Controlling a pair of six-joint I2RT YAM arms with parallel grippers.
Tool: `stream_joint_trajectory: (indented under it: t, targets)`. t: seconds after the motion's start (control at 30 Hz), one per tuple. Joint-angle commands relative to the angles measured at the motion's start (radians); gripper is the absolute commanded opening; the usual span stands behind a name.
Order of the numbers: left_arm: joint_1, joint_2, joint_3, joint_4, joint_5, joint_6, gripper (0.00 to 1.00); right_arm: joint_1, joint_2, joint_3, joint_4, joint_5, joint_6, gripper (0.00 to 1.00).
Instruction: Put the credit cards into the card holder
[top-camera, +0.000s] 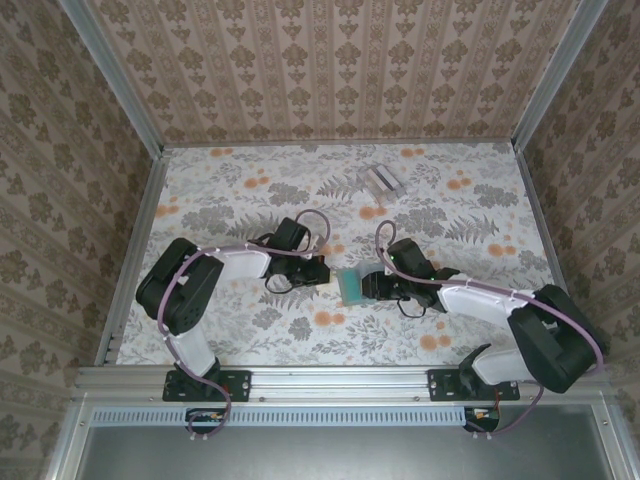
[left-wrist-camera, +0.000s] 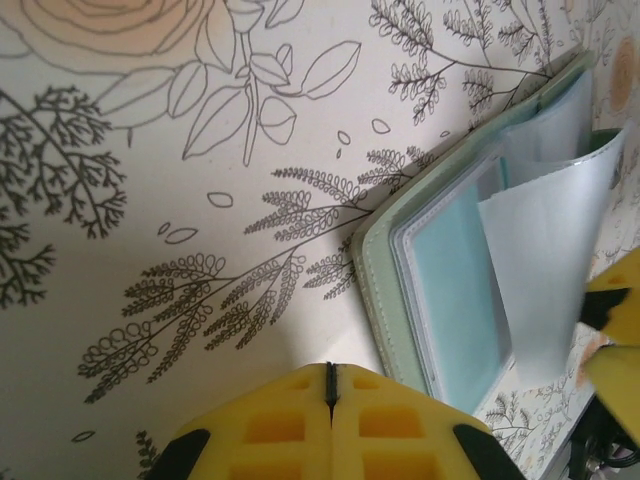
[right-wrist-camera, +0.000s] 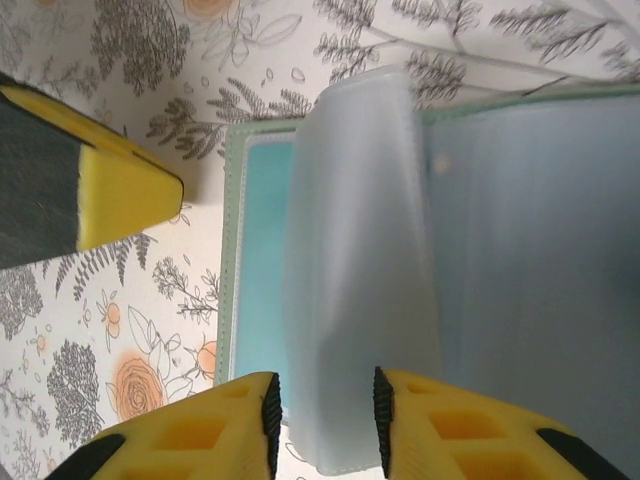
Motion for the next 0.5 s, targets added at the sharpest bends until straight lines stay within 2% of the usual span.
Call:
stream_joint_trajectory:
  t: [0.0,0.33,0.47]
  targets:
    - [0.019,0.006,0.011,0.001,0.023,0.002,0.0,-0.003,0.016,0.017,0.082,-0.094,0.001,0.36]
    - [0.037,0.003,0.021,0.007,0.035,0.001,0.0,-0.004,-0.036,0.03,0.152,-0.262,0.002,0.5]
    - [0.037,0.014,0.03,0.011,0.042,-0.001,0.0,-0.015,-0.088,0.029,0.131,-0.276,-0.016,0.55]
